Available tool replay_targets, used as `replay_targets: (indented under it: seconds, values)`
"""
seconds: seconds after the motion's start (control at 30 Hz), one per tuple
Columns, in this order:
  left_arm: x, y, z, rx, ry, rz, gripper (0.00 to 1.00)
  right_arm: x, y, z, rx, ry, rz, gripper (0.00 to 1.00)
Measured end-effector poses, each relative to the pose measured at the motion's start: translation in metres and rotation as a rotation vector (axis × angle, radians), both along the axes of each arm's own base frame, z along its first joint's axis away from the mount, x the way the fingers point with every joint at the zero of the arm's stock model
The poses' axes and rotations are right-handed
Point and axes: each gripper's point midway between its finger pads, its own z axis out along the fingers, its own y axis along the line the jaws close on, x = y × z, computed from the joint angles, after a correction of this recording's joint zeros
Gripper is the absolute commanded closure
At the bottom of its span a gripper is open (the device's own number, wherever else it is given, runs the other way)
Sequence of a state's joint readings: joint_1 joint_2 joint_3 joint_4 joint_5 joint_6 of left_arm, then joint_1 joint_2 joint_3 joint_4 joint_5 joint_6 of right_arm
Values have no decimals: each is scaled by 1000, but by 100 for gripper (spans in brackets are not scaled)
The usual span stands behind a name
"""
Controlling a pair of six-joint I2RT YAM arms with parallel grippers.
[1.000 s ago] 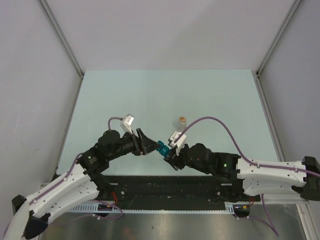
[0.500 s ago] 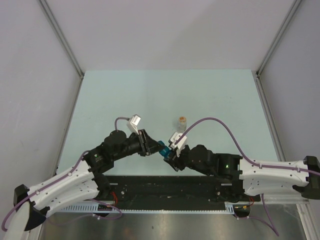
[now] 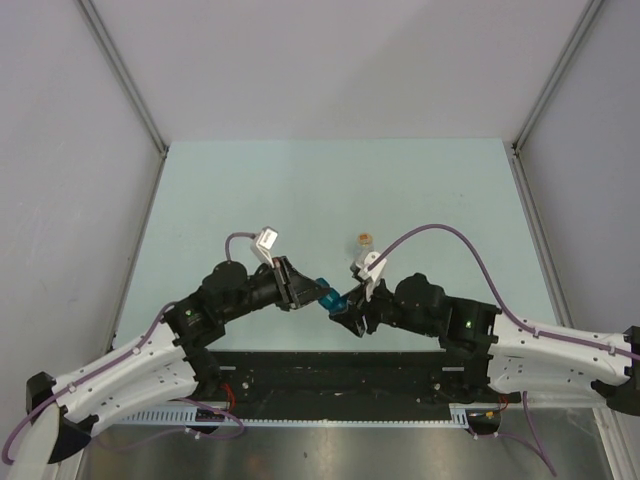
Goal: Sort the pills into containers
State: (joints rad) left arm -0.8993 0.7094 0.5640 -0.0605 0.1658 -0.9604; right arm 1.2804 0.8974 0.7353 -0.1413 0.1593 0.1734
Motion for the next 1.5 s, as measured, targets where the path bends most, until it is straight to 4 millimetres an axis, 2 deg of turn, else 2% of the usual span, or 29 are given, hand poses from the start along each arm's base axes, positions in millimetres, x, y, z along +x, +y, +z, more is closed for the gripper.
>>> replay_targets:
  seconds: [0.2, 0.27, 0.3, 0.33, 0.4, 0.43, 0.53, 0.83, 1.1, 1.3, 1.5]
  values:
    - [0, 1, 4, -10, -10, 4, 100, -5, 3, 6, 61, 102, 80, 97]
    - [-1, 1, 4, -9, -9, 1, 100, -7, 3, 6, 70, 125, 101, 93]
    - [-1, 1, 4, -9, -9, -1, 100, -8, 3, 6, 75, 138, 109, 88]
    - [-1, 1, 4, -10, -9, -2, 100, -8, 3, 7, 79, 148, 116, 77]
    - [-2, 2, 5, -12, -10, -3, 100, -9, 3, 8, 85, 158, 125, 65]
    - [-2, 2, 5, -13, -11, -4, 100, -9, 3, 8, 88, 162, 130, 61]
    - [-2, 2, 7, -18, -15, -4, 100, -7, 0, 13, 104, 163, 131, 57]
    - [-1, 1, 16, -38, -56, -9, 100, -1, -13, 33, 169, 148, 102, 52]
    - [-5, 1, 10, -14, -61, -30, 100, 20, -29, 47, 204, 108, -1, 52]
    - [-7, 3, 14, -25, -70, -34, 100, 35, -38, 40, 179, 106, -84, 51]
    - [-10, 4, 15, -28, -70, -43, 99, 45, -39, 27, 131, 120, -128, 50]
